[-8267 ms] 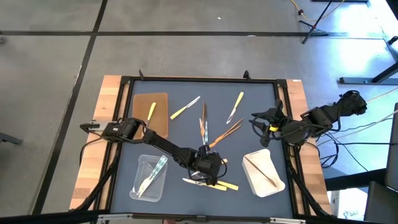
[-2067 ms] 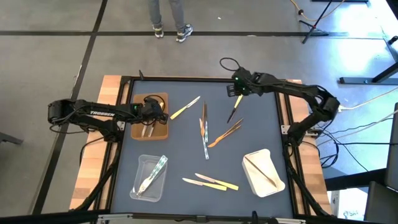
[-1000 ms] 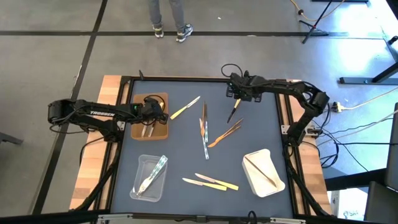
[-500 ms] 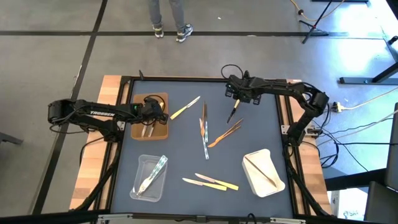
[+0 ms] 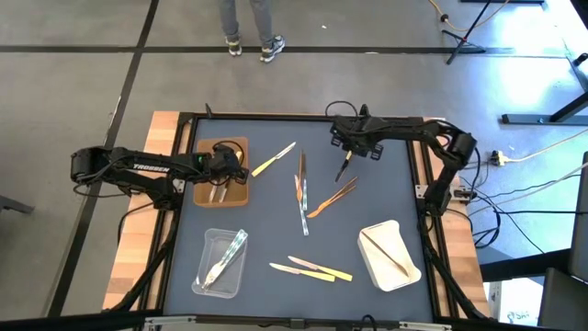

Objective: Sort silverware by color (type)
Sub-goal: Put the yellow knife into the orange bin

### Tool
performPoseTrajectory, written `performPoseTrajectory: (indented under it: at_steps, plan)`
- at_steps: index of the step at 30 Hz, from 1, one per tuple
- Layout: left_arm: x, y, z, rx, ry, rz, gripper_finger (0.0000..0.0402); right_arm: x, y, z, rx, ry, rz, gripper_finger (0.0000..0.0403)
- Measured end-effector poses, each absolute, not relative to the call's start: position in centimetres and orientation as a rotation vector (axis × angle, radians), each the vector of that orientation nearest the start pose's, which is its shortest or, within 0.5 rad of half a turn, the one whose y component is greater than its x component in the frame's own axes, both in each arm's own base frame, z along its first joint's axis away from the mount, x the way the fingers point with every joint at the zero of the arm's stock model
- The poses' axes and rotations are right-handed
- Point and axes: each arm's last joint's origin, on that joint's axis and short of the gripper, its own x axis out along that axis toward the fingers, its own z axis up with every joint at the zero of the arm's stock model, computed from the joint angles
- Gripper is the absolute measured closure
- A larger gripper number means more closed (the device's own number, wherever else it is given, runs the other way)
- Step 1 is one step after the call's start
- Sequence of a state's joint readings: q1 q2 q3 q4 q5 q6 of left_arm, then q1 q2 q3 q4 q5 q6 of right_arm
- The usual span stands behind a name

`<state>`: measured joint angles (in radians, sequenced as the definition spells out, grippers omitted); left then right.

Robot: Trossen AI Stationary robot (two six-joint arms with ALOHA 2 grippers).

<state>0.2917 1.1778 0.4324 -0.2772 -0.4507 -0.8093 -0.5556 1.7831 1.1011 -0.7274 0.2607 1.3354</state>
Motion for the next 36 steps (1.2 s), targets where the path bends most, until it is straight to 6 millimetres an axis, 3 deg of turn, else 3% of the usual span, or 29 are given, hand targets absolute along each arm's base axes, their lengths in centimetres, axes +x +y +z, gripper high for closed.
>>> performPoseTrajectory:
  at_steps: [14, 25, 36]
  plan:
    - [17.8, 6.3, 14.5, -0.609, 0.707, 1.037, 0.0298, 27.5, -17.9, 13.7, 1.275, 0.798, -1.523, 0.0285]
    - [17.8, 6.3, 14.5, -0.608, 0.706, 1.038, 0.0298, 27.6, -17.9, 13.3, 1.277, 0.822, -1.521, 0.0287]
    - [17.8, 6.3, 14.5, -0.605, 0.704, 1.041, 0.0298, 27.6, -17.8, 13.2, 1.275, 0.831, -1.521, 0.0369]
